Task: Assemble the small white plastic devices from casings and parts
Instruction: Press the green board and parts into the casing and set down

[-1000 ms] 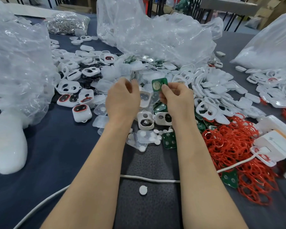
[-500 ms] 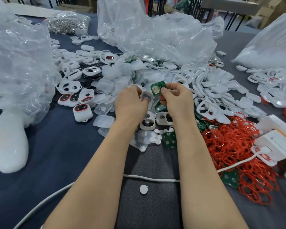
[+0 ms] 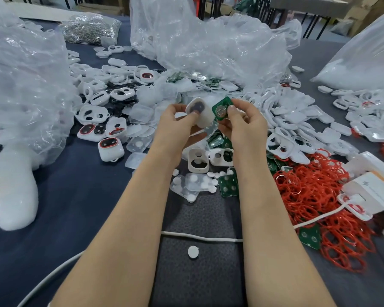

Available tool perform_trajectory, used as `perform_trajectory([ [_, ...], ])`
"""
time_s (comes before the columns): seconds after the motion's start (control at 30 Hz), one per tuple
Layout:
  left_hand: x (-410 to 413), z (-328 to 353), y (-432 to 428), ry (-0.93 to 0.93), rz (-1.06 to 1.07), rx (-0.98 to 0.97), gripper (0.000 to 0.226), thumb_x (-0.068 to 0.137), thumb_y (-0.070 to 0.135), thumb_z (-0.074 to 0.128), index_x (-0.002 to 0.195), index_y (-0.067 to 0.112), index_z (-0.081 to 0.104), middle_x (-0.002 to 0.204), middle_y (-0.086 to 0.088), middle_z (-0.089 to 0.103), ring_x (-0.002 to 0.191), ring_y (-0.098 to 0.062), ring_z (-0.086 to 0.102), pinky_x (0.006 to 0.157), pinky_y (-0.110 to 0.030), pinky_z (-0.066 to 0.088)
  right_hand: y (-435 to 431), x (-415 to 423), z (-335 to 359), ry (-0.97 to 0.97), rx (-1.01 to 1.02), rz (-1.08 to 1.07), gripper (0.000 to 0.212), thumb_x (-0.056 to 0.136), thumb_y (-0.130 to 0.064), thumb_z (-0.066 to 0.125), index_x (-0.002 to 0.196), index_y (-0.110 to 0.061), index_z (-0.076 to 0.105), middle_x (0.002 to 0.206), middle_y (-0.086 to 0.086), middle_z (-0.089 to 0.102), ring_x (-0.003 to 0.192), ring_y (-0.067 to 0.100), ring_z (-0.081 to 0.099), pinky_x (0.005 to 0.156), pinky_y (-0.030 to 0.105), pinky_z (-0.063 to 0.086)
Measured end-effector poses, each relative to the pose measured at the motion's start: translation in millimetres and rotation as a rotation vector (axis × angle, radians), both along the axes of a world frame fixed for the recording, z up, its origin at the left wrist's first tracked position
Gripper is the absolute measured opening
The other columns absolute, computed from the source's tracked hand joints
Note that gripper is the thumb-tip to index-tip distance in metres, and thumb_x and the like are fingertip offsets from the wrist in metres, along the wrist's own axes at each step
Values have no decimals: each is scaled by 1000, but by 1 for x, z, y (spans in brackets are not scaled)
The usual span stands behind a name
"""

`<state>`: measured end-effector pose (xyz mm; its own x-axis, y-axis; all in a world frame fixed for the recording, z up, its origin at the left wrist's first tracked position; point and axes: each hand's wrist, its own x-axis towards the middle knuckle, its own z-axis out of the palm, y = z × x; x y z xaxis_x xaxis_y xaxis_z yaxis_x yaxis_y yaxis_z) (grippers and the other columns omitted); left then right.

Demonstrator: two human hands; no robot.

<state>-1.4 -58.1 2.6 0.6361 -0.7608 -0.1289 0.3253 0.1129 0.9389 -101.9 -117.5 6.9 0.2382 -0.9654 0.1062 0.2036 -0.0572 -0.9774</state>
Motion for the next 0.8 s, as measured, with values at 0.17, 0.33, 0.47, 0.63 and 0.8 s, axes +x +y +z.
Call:
perform_trajectory([
  [0.17,1,-4,-3,-73,25,68,11,93,10,59,93,16,50,89,-4,62,63,-10,65,55,-17,53,-1,-1,0,3,-5,4,19,95,-8,54,90,-24,63,77,-4,66,62,-1,65,61,16,52],
  [0.33,0,-7,-5,-198,13,114,9,92,12,57,100,17,55,94,-4,63,75,-12,61,59,-14,53,-1,-1,0,35,-53,19,17,94,-9,56,91,-23,64,76,-5,66,65,-1,63,61,15,50],
  [0.47,-2,-5,-2,-145,-73,92,17,94,7,54,89,22,59,89,-4,64,77,-18,63,56,-20,55,-1,-2,0,126,-144,29,17,94,-11,57,91,-27,63,68,-11,63,62,0,59,60,16,50],
  [0.63,-4,-1,-1,-75,-123,98,15,94,8,54,88,21,60,100,-12,64,83,-24,66,54,-23,55,1,-3,0,223,-220,42,21,93,-11,56,89,-30,64,73,-2,64,65,4,56,65,28,53],
  [0.8,-5,1,-2,-4,-128,104,21,100,11,43,91,17,61,95,-9,66,80,-23,66,58,-28,59,1,-5,2,343,-308,97,19,94,-9,55,94,-24,66,82,8,67,74,10,59,70,26,51],
])
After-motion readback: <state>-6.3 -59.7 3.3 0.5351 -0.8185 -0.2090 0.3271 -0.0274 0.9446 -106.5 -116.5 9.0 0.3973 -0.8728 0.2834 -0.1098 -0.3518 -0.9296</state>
